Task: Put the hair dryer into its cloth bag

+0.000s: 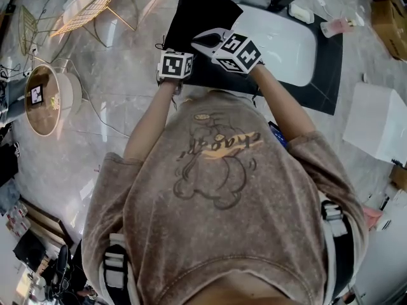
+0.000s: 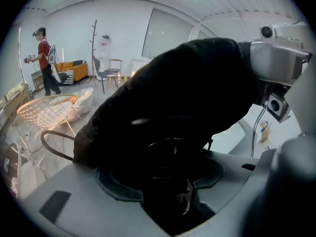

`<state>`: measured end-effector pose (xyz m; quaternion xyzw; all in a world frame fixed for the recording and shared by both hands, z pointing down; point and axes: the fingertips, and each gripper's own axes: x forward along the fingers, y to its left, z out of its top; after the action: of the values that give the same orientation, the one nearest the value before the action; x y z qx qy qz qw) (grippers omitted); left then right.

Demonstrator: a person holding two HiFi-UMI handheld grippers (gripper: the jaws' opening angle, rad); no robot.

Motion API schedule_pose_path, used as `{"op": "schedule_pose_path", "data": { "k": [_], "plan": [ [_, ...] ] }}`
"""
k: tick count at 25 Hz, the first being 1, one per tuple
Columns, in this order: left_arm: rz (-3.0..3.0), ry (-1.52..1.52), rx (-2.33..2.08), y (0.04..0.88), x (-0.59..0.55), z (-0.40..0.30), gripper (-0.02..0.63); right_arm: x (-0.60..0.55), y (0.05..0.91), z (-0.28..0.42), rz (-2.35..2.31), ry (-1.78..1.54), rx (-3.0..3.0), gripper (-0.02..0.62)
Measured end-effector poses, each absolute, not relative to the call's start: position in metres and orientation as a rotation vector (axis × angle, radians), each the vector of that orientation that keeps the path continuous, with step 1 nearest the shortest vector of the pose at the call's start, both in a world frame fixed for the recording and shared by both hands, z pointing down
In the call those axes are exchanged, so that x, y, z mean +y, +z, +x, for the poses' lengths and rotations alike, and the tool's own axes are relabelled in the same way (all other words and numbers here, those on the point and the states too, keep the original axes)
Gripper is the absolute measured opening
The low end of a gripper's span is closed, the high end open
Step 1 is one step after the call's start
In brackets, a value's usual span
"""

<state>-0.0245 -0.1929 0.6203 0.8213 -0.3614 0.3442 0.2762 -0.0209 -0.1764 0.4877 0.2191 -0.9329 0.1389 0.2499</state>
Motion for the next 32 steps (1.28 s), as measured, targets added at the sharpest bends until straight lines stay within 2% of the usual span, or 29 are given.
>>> {"op": "schedule_pose_path", "data": {
  "k": [11, 32],
  "plan": [
    [2.217, 1.015, -1.016, 0.636, -0.19, -0.021, 0.259, -0.178, 0.497, -0.008, 0.655, 0.432, -2.53, 0.02],
    [2.354, 0.859, -1.063, 0.58, -0.146, -0.035, 0.295, -0.174, 0.502, -0.009, 0.588, 0.433, -2.545, 0.02]
  ]
}}
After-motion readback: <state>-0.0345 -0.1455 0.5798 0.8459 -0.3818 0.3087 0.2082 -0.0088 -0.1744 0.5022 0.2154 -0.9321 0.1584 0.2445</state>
